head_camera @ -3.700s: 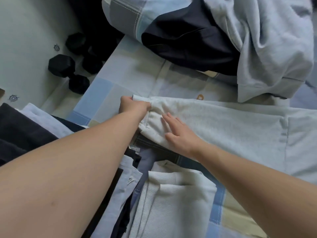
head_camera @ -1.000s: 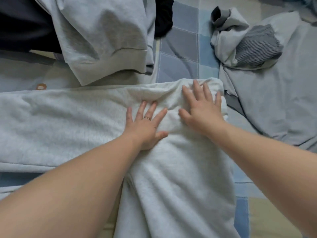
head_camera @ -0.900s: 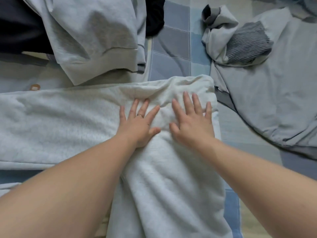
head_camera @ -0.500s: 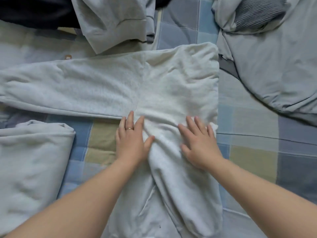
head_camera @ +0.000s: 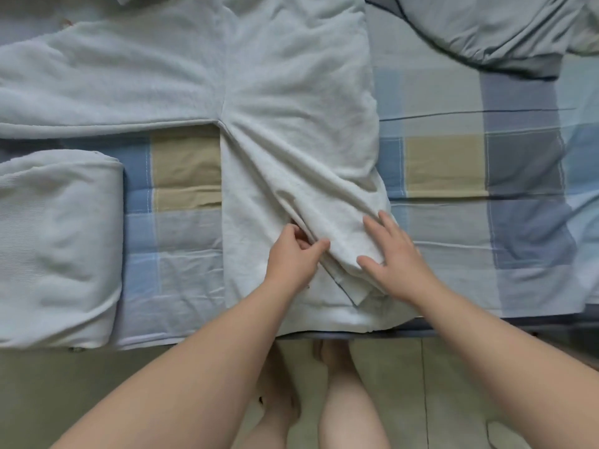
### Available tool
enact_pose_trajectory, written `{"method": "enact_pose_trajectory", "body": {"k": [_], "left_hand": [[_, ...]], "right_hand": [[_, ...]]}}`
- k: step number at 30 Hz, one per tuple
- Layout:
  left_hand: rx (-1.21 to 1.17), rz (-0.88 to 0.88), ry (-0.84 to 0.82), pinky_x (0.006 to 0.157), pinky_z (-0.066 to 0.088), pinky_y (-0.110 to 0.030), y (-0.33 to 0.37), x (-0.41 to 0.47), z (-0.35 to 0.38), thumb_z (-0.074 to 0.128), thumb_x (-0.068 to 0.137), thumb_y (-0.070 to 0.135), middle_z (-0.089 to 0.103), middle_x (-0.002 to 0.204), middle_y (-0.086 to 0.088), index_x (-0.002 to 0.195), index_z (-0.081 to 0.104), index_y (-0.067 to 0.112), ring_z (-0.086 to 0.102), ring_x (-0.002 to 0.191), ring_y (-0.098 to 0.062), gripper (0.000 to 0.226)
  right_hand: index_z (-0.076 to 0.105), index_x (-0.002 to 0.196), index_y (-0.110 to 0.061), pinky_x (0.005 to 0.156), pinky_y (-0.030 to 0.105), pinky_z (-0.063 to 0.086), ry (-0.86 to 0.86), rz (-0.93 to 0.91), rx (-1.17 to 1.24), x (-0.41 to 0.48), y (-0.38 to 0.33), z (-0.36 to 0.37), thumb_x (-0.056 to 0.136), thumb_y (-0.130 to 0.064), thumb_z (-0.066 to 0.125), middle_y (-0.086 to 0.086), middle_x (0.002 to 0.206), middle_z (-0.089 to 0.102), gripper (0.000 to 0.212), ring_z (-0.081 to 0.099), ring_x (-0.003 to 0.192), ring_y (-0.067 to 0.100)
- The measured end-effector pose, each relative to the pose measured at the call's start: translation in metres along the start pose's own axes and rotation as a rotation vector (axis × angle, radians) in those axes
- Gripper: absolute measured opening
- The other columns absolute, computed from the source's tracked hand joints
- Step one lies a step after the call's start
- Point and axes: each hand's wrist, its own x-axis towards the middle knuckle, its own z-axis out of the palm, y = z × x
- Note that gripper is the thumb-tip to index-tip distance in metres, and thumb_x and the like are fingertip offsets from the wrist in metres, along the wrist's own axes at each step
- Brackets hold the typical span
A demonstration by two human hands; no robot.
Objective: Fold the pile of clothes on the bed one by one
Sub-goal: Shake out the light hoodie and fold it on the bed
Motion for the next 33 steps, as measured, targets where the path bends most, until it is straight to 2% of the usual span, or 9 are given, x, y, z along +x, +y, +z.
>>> {"method": "enact_pose_trajectory", "body": {"k": [3,8,11,15,20,24,28,30,33], "left_hand": [[0.063,-0.003,-0.161,0.077,0.047,-0.023,-0.026,-0.024,0.016,0.077,0.086,0.031,0.066,0.098,0.009,0.108,0.059,0.018,0.063,0.093,-0.011,0.032],[0.038,-0.017,-0.112,0.079,0.046,-0.029,-0.042,-0.032,0.04,0.073,0.089,0.03,0.062,0.089,0.006,0.105,0.059,0.015,0.061,0.089,-0.016,0.027],[0.057,-0.016,-0.022,0.075,0.046,-0.033,-0.045,-0.028,0.054,0.07,0.089,0.033,0.061,0.083,0.002,0.089,0.057,0.016,0.059,0.083,-0.022,0.022],[-0.086,0.038,0.087,0.061,0.032,-0.034,-0.05,-0.027,0.063,0.065,0.09,0.023,0.042,0.064,0.004,0.068,0.037,0.02,0.039,0.065,-0.021,0.036],[-0.297,-0.052,0.274,0.062,0.031,-0.034,-0.05,-0.054,0.048,0.047,0.095,0.016,0.038,0.072,0.002,0.08,0.037,0.018,0.036,0.068,-0.02,0.018],[-0.648,-0.295,0.534,0.076,0.054,-0.038,-0.069,-0.065,0.015,0.042,0.097,0.021,0.053,0.083,-0.001,0.093,0.044,0.017,0.052,0.074,-0.024,0.006],[-0.342,-0.182,0.479,0.059,0.041,-0.03,-0.088,-0.077,-0.008,0.052,0.102,0.035,0.055,0.081,0.001,0.103,0.044,0.015,0.054,0.07,-0.02,0.022],[-0.332,-0.124,0.363,0.062,0.044,-0.03,-0.096,-0.077,-0.014,0.068,0.092,0.045,0.061,0.083,0.0,0.1,0.054,0.013,0.059,0.072,-0.018,0.035],[-0.194,-0.073,0.283,0.073,0.05,-0.034,-0.109,-0.072,-0.023,0.074,0.088,0.037,0.071,0.091,-0.002,0.097,0.069,0.014,0.068,0.087,-0.023,0.024]], "right_hand": [[0.017,0.157,-0.04,0.123,0.043,0.018,-0.034,0.004,0.089,-0.037,0.016,0.013,0.093,-0.039,0.064,-0.01,0.168,0.004,0.08,0.01,0.153,0.018],[0.011,0.158,-0.042,0.125,0.039,0.013,-0.095,0.01,0.039,-0.063,0.044,0.038,0.095,-0.033,0.063,-0.009,0.168,0.005,0.082,0.006,0.154,0.018],[0.012,0.157,-0.044,0.124,0.039,0.017,-0.077,0.0,0.027,-0.062,0.055,0.047,0.094,-0.03,0.063,-0.013,0.167,0.005,0.082,0.007,0.154,0.018],[0.015,0.158,-0.043,0.124,0.04,0.016,-0.045,-0.009,0.019,-0.06,0.057,0.047,0.098,-0.033,0.057,-0.011,0.167,0.009,0.074,0.01,0.154,0.02],[0.016,0.158,-0.04,0.119,0.049,0.027,-0.065,0.003,-0.146,-0.063,0.051,0.039,0.099,-0.036,0.052,-0.011,0.167,0.008,0.069,0.021,0.15,0.027],[0.017,0.157,-0.038,0.115,0.049,0.032,-0.141,-0.03,-0.332,-0.073,0.036,0.031,0.099,-0.036,0.053,-0.014,0.167,0.006,0.068,0.025,0.149,0.025],[0.021,0.154,-0.035,0.114,0.048,0.031,-0.123,-0.142,-0.433,-0.076,0.015,0.038,0.094,-0.034,0.06,-0.004,0.167,0.007,0.072,0.024,0.148,0.029],[0.024,0.153,-0.034,0.114,0.047,0.03,-0.077,-0.167,-0.468,-0.075,0.011,0.045,0.09,-0.032,0.064,0.002,0.166,0.009,0.075,0.023,0.147,0.032],[0.038,0.143,-0.029,0.105,0.046,0.038,-0.022,-0.188,-0.585,-0.074,0.014,0.057,0.087,-0.027,0.067,0.005,0.157,0.026,0.063,0.035,0.136,0.035]]}}
